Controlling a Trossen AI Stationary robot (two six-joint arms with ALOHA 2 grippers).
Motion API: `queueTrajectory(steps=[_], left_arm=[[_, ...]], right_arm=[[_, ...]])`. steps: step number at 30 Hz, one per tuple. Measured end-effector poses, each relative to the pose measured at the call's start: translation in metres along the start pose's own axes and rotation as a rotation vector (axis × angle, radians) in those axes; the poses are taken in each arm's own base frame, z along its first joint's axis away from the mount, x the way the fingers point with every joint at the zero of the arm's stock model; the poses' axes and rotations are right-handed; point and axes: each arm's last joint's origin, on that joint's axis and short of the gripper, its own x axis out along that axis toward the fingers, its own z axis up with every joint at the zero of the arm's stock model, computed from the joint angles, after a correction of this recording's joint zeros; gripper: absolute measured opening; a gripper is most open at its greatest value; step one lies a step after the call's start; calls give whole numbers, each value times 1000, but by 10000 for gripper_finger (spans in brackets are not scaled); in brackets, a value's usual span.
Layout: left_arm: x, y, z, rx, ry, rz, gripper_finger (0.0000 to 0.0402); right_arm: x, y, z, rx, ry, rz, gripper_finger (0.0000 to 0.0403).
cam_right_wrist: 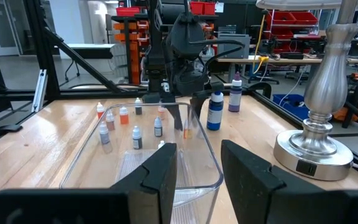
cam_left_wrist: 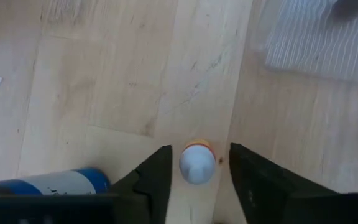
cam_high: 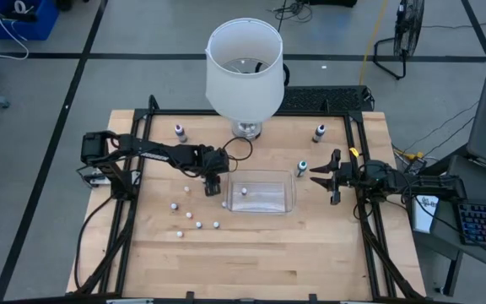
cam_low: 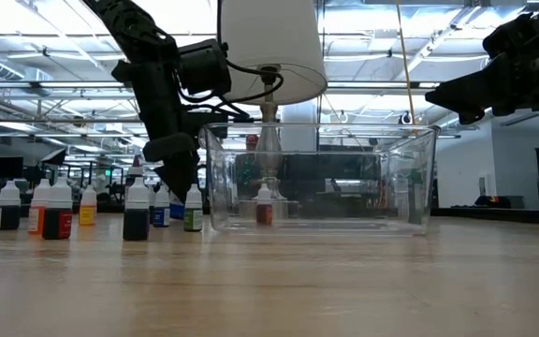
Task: Pick & Place food coloring
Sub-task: Put the yellow food coloring bottle into the transparent bin
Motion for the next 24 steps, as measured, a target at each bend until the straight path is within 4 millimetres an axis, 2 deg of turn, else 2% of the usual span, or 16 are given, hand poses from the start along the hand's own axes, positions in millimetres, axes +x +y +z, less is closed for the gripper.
queueTrajectory(steps=[7,13,24], left_arm=[[0,0,0,-6,-1,-10,65],[-9,-4,3,3,12,-48,64],[-70,-33,38,125,23,30,64]], right_arm=[[0,0,0,0,0,0,114],[0,0,0,0,-1,0,114],[0,0,0,0,0,0,114]])
